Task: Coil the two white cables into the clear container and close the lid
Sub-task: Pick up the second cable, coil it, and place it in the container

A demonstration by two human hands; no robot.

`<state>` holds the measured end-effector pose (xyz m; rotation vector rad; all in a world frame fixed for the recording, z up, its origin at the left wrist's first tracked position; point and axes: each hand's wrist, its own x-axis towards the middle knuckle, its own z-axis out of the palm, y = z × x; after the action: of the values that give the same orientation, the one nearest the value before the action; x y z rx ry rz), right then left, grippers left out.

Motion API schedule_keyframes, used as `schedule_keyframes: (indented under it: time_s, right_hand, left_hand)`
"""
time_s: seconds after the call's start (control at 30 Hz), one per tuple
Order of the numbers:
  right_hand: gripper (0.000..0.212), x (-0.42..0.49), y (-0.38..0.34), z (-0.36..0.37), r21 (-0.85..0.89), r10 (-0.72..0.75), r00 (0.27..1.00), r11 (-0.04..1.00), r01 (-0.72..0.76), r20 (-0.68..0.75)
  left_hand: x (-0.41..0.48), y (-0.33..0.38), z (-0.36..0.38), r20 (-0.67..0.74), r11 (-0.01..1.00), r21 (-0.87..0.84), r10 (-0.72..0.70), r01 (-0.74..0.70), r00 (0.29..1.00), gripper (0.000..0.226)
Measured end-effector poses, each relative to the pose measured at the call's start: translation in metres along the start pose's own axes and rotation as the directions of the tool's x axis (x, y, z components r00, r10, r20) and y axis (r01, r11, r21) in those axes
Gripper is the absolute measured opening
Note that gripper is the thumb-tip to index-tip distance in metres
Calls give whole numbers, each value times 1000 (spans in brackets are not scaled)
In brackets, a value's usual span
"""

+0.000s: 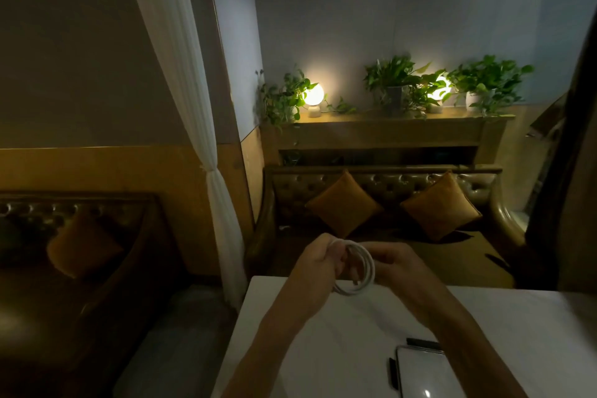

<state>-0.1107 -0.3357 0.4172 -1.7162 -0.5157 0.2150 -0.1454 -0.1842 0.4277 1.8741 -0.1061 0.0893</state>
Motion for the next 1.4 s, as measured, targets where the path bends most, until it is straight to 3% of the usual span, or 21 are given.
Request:
schedule_keyframes:
  time_s: [0.17,0.3,0.43,0.6,0.77,0.83,0.93,1.0,1.13,1.27,1.4]
  right_hand:
    - [35,0,8,20,341,200,978,917,-209,61]
    - [32,-1,13,28,557,246,968,798,-228,43]
    - [36,-11,19,40,319,79,978,948,-14,-191]
    - [35,-9,34,45,-35,-97,827,995,93,-554]
    - [28,0,39,48,-40,-131,687,988,147,-714]
    - [30,2,39,49,26,-102,681,984,175,-725]
    - [28,5,44,51,15,-111,798,989,148,-592]
    - [30,5,49,51,-42,-136,838,990,134,-529]
    - [21,0,56,44,1,-95,786,993,120,-610]
    - [17,-5,55,35,36,-39,800,997,75,-598]
    - [16,-10,57,23,59,-9,768,996,61,-641]
  left_hand:
    - [4,-30,-4,-55,989,124,-69,75,996,26]
    - [7,-38,2,-176,975,204,-52,88,983,22]
    - [11,-47,6,-207,978,208,14,30,978,23]
    - [11,-47,7,-50,994,80,81,-76,995,24]
    - [9,-40,0,41,989,-124,89,-84,995,18]
    - [7,-39,-2,19,987,-127,106,-103,994,22]
    - [5,-43,-2,2,982,-159,105,-104,994,26]
    - [3,-44,-4,11,979,-188,89,-86,996,26]
    - [3,-51,-12,91,935,-350,-16,47,996,27]
    - [4,-56,-11,33,922,-377,-78,85,996,22]
    - [4,-60,-4,0,921,-378,-105,97,994,18]
